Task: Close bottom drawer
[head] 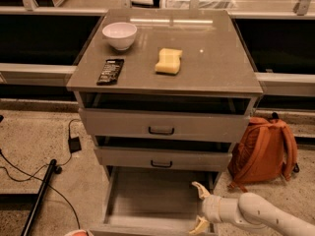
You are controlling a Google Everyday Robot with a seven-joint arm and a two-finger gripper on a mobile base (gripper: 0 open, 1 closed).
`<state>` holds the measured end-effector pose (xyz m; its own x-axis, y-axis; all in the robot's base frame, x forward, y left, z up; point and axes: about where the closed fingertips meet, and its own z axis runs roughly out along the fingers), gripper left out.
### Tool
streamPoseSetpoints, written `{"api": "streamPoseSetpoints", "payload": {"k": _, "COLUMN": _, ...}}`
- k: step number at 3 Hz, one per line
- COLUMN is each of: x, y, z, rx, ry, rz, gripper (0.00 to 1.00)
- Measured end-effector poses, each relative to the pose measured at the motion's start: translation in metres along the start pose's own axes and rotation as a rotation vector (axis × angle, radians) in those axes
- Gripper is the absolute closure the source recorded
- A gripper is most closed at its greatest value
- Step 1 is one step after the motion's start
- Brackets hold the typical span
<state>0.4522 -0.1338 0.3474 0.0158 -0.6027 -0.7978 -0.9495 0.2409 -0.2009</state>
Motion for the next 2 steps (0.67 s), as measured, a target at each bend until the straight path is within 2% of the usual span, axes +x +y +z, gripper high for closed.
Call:
{"api": "streamPoseSetpoints", "payload": {"k": 1, "x": 0.005, "y": 0.005, "z": 0.005, "rx": -0.029, "ry": 0.0, "rz": 0.012, "gripper": 0.0}}
{"api": "streamPoseSetpoints", "payload": {"k": 2, "x": 0.047, "y": 0.019, "z": 0.016, "rx": -0.099, "ry": 0.045, "rz": -0.023, "gripper": 0.14}}
